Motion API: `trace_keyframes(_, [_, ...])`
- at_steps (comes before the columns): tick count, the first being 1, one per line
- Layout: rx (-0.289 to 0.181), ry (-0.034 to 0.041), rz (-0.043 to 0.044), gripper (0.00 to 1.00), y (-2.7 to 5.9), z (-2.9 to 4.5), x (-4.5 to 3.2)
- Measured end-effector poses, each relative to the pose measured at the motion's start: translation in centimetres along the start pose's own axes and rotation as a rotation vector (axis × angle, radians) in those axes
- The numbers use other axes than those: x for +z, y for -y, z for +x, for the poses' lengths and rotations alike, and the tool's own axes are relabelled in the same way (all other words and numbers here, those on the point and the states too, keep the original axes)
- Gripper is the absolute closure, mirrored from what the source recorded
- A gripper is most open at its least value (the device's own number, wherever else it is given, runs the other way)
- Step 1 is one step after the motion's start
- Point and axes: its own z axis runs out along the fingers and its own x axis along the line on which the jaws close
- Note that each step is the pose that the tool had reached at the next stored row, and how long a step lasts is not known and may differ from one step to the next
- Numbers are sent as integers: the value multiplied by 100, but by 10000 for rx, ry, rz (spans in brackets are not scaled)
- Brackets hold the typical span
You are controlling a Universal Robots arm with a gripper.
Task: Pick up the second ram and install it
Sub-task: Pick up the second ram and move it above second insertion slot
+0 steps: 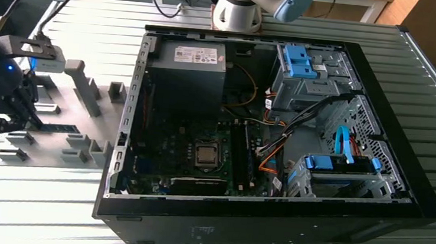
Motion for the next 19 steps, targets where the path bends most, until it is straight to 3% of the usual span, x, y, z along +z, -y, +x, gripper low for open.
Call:
trace_keyframes(12, [0, 1, 0, 86, -5, -8, -214])
trace_keyframes(19, [0, 1, 0, 86, -7, -11, -293])
